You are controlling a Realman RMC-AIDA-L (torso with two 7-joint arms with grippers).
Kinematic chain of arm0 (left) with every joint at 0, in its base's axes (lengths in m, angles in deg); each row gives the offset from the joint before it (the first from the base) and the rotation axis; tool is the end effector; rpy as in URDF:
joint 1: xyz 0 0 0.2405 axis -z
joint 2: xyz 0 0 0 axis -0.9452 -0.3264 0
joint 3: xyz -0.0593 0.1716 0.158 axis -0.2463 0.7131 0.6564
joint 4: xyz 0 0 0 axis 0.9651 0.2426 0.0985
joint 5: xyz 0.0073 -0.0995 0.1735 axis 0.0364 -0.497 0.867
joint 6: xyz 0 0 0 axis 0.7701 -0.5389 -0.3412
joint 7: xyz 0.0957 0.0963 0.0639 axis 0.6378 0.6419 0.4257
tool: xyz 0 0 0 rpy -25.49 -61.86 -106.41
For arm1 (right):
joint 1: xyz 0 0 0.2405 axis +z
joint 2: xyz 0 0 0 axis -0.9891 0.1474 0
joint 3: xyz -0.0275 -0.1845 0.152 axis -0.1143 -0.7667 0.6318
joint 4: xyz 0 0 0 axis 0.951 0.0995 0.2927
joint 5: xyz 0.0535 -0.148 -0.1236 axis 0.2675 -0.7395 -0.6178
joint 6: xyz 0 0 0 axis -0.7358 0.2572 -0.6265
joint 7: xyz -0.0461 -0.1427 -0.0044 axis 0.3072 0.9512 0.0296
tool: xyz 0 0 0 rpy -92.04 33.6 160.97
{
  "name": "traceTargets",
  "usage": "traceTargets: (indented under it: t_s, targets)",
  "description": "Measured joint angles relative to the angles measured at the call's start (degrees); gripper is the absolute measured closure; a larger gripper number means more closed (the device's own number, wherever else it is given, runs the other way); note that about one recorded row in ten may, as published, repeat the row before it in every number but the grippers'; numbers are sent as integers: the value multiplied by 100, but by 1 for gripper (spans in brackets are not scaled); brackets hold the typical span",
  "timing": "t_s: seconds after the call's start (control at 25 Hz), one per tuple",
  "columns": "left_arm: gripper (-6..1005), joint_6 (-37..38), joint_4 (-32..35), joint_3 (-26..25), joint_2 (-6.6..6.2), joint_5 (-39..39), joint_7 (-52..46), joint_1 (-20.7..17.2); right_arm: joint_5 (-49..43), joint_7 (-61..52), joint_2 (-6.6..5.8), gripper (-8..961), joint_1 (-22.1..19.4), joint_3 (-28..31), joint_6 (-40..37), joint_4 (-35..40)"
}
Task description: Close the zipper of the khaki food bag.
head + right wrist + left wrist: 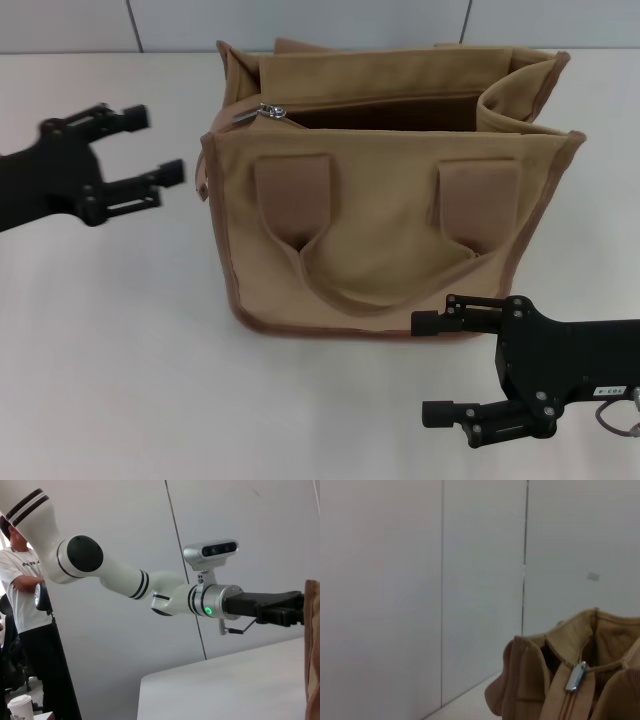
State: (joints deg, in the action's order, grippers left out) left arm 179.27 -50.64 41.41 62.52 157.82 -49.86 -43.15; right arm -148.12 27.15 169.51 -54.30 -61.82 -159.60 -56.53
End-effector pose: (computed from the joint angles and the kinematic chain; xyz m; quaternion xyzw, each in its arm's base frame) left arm -0.2683 0.3147 0.0535 -0.9152 -0.1133 -0.3083 0.2334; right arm 0.2369 0.2347 -0.0205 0.9362 -0.0964 -0.3370 0.0243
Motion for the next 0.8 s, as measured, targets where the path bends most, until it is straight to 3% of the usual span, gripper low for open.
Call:
traceTargets:
  t_s: [0.4,0.64,0.8]
  targets:
    - [359,-609,7,-9,292,704,332,530,4,0,-4,122,-17,0,0,-11]
    - [375,-690,2,-41,330,732,478,668,9,0,-4,122,-16,0,0,-12]
    - [536,-687,1,-74,331,656,460,678,16,0,-3,122,-20,4,1,-11]
